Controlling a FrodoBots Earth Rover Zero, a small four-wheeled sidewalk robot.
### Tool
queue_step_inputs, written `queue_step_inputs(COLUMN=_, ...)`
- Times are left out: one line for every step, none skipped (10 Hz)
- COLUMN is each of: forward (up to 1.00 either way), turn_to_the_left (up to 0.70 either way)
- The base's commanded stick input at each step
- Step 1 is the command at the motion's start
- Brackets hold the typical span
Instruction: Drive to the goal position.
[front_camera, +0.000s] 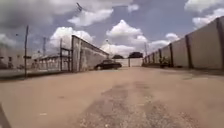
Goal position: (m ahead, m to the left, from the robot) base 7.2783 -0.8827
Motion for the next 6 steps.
queue_step_inputs(forward=0.60, turn_to_the_left=-0.15)
queue_step_inputs(forward=0.60, turn_to_the_left=-0.15)
queue_step_inputs(forward=0.60, turn_to_the_left=-0.15)
queue_step_inputs(forward=0.60, turn_to_the_left=-0.15)
queue_step_inputs(forward=0.60, turn_to_the_left=-0.15)
queue_step_inputs(forward=0.60, turn_to_the_left=-0.15)
